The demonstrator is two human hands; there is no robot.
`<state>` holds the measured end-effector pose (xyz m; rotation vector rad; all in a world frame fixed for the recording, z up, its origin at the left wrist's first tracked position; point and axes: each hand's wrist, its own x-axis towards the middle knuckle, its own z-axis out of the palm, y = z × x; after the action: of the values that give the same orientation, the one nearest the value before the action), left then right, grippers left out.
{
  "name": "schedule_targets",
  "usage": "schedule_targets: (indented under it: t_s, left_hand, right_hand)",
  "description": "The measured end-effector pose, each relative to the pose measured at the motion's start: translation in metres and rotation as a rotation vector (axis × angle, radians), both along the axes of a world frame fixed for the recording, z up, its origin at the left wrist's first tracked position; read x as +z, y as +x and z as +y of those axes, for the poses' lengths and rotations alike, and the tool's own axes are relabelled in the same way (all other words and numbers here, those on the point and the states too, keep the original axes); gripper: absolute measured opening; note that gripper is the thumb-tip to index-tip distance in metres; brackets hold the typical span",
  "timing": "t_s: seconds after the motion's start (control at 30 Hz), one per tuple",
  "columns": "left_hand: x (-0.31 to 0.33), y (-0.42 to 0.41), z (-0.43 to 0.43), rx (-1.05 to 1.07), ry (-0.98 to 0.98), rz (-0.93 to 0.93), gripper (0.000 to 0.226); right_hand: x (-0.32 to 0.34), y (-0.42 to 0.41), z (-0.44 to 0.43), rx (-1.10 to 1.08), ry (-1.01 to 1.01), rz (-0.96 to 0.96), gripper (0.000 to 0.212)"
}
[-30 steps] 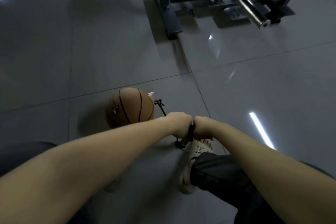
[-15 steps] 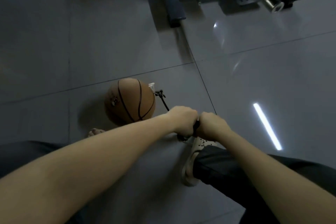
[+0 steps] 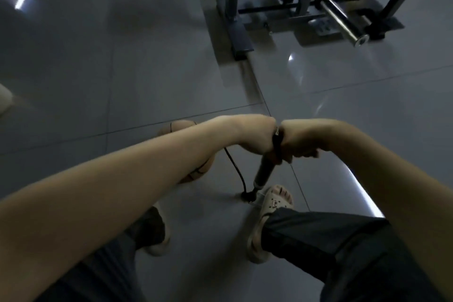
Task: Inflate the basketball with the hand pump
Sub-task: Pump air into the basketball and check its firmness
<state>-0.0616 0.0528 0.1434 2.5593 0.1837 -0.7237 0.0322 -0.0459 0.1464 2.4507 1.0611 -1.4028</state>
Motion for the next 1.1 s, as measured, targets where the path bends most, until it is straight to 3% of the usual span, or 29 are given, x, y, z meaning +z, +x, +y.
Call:
schedule_targets:
  t_s: [0.17, 0.37, 0.53, 0.67, 0.77, 0.83, 0.93, 1.0, 1.1]
  left_hand:
    - [-0.073, -0.005, -0.016, -0.021, 0.039, 0.059, 0.023]
    - [-0.154, -0.019, -0.021, -0.017, 0.062, 0.045, 0.006]
    - [-0.149, -0.021, -0.022, -0.026, 0.06, 0.013, 0.01]
    - [-0.128, -0.033, -0.007, -0.011, 0.099, 0.014, 0.034]
    - [-0.114, -0.056, 0.036, 0.164, -0.15, 0.089, 0.067]
    - [-0.116, -0.08, 0.079, 0.338, -0.24, 0.048, 0.066]
    - [-0.146, -0.115, 0.144, 0.573, 0.084, -0.079, 0.049]
    - [-0.17, -0.134, 0.174, 0.78, 0.217, -0.032, 0.074]
    - [-0.202, -0.145, 0.197, 0.998, 0.043, 0.084, 0.122]
  right_hand:
    - [-0.073, -0.035, -0.015, 0.051, -0.033, -0.158, 0.015]
    - [-0.141, -0.042, -0.022, 0.009, 0.01, -0.158, 0.015]
    - [-0.139, -0.039, -0.019, 0.071, -0.034, -0.168, 0.023]
    - [-0.117, -0.03, -0.008, 0.118, -0.141, -0.044, 0.022]
    - [-0.092, -0.022, 0.01, 0.187, -0.221, 0.01, 0.043]
    - [-0.081, -0.026, 0.04, 0.204, -0.069, -0.055, 0.049]
    - [-0.098, -0.06, 0.096, 0.069, 0.29, -0.076, 0.033]
    - [-0.131, -0.081, 0.131, 0.003, 0.338, -0.004, 0.042]
    - [-0.184, -0.091, 0.169, -0.087, 0.317, 0.023, 0.074]
